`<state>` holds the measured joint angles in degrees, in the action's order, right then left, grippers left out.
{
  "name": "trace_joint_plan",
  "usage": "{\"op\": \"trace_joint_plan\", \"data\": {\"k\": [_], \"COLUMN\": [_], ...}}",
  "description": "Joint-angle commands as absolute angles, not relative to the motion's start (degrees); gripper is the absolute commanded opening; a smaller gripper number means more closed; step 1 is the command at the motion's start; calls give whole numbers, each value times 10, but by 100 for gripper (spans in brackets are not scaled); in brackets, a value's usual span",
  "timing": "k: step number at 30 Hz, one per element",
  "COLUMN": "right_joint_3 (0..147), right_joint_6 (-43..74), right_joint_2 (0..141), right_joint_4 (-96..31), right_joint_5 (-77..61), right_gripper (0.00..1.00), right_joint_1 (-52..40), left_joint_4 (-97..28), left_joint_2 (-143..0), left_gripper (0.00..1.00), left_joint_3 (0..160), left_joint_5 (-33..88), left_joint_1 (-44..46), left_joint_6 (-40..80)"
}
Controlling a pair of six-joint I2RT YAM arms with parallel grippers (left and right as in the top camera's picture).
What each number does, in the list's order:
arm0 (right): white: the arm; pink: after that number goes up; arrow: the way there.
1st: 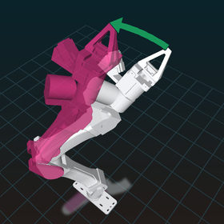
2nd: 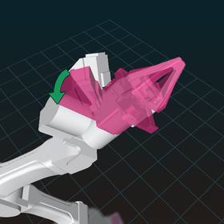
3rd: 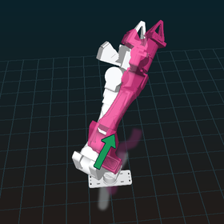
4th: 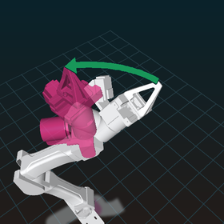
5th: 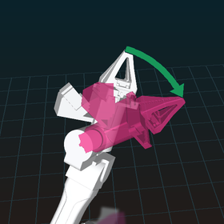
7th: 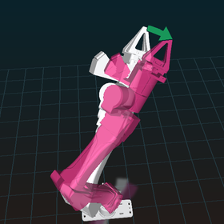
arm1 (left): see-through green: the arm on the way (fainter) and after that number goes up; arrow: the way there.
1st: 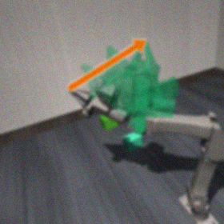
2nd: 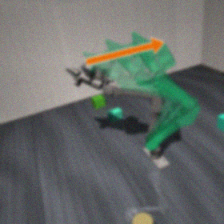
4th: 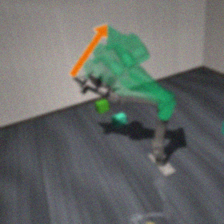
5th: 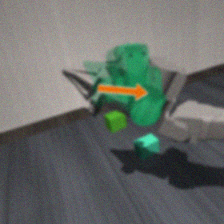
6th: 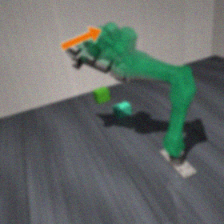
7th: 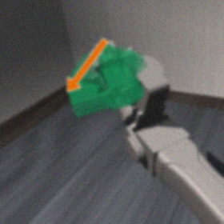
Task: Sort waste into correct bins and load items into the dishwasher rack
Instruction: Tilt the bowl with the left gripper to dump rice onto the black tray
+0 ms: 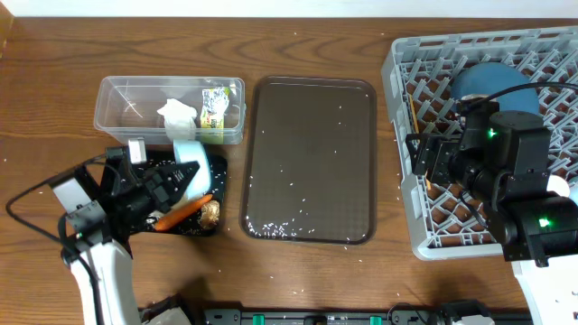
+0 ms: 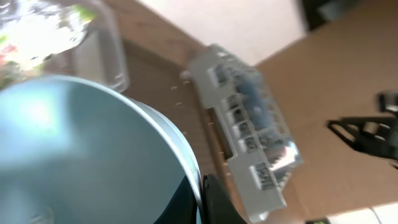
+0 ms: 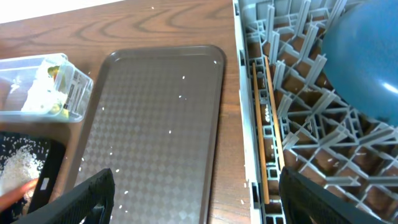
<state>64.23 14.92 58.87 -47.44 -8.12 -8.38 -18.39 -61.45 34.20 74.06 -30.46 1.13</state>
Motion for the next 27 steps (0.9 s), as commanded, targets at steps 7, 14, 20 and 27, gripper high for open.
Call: {"op": "trace_joint_plan", "data": {"k": [7, 14, 20, 27], "right_joint_3": [644, 644, 644, 644], "right_joint_6": [157, 157, 156, 157], "right_joint_2": [589, 589, 589, 589], "right_joint_4": [-483, -483, -485, -482], "right_joint_5": [-79, -79, -79, -79], "right_gripper": [79, 79, 79, 80], "right_joint_1": [-82, -82, -82, -82], "left_joint_4": [-181, -34, -33, -34], "left_joint_2": [-626, -717, -760, -761], "left_gripper": [6, 6, 6, 6], "left_joint_3": [346, 344, 344, 344], "left_joint_5": [648, 901, 901, 898], "left_joint_1": [-309, -321, -321, -321], "left_joint_6": [85, 44, 17, 1]}}
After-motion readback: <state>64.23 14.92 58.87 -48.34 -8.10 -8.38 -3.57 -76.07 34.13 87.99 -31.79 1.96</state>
